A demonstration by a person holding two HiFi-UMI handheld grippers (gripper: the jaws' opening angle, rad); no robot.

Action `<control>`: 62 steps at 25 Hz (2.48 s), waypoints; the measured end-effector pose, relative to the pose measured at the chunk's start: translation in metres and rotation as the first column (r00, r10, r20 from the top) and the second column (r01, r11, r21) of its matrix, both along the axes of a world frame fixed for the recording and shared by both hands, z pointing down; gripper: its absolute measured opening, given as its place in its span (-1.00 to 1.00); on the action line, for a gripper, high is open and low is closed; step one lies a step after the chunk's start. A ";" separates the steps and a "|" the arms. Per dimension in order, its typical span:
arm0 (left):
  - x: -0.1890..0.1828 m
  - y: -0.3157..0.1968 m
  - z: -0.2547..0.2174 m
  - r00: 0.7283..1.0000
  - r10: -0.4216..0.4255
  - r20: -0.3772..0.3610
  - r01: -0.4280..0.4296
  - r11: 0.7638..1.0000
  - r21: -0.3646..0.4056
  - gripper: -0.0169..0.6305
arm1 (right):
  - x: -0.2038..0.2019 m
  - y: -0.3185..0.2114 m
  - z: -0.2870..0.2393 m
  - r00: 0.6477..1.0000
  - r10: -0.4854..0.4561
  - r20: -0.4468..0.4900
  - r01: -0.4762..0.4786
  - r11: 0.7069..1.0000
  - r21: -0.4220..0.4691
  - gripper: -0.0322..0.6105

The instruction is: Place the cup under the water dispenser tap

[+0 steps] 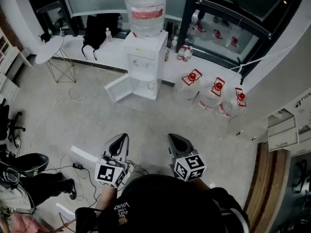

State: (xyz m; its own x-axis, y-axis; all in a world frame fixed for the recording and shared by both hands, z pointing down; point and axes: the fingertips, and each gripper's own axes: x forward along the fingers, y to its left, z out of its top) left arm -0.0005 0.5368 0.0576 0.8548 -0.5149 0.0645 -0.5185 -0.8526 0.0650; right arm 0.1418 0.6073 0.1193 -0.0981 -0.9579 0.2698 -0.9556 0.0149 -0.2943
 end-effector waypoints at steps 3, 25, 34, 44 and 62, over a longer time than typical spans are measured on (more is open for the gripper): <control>-0.004 0.010 0.008 0.998 -0.001 0.064 0.003 0.999 -0.039 -0.89 | -0.002 0.008 -0.004 1.000 0.007 0.008 -0.007 1.000 -0.004 -0.77; -0.019 -0.130 0.026 0.982 0.191 0.018 -0.190 0.981 -0.029 -0.89 | -0.029 -0.115 -0.009 0.983 0.176 -0.059 -0.176 0.984 0.012 -0.76; -0.050 -0.231 0.019 0.954 0.301 0.019 -0.300 0.953 -0.032 -0.89 | -0.062 -0.210 -0.020 0.954 0.296 -0.050 -0.294 0.955 0.042 -0.76; -0.075 -0.305 0.026 0.956 0.293 0.007 -0.293 0.955 -0.051 -0.89 | -0.075 -0.288 -0.011 0.944 0.326 -0.046 -0.324 0.945 0.040 -0.75; -0.066 -0.437 0.086 1.000 0.019 0.004 -0.018 0.990 -0.140 -0.89 | -0.014 -0.462 0.092 0.981 0.041 -0.189 -0.077 0.980 -0.185 -0.42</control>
